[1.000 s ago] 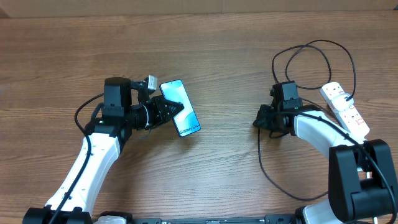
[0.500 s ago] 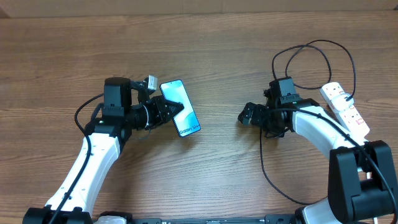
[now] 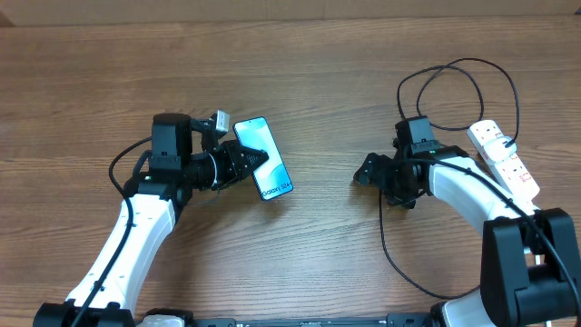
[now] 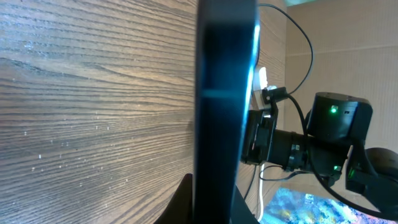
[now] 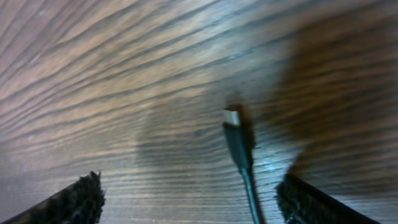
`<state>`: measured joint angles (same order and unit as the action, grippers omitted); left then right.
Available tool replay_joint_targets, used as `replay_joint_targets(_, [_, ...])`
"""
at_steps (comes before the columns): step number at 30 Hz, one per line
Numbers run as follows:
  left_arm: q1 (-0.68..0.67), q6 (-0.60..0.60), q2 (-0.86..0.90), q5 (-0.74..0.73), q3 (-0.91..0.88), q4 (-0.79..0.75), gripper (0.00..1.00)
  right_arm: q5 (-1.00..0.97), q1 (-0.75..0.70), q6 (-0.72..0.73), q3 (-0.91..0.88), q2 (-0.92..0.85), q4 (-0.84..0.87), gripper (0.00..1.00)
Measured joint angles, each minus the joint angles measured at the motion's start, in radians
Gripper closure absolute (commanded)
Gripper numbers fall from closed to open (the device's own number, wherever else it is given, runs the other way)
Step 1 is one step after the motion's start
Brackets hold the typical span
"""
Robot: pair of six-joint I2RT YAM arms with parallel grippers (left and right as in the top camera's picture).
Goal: Plug charger to phone and switch on socket
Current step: 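Grasp the USB-C plug with the right gripper and lift it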
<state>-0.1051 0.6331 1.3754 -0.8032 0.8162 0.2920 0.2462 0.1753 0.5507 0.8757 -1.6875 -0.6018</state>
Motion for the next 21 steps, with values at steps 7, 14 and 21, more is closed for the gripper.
replay_joint_targets(7, [0.000, 0.003, 0.000, -0.035, 0.000, 0.000, 0.95, -0.021, -0.011, 0.018, -0.031, 0.010, 0.026, 0.56])
replay_joint_targets(14, [0.000, 0.003, 0.000, -0.058, 0.000, 0.000, 0.96, -0.053, 0.056, -0.015, -0.052, -0.001, 0.088, 0.90])
replay_joint_targets(21, [0.000, 0.003, 0.000, -0.069, 0.000, 0.000, 0.96, -0.132, 0.101, -0.040, -0.067, -0.016, 0.243, 0.92])
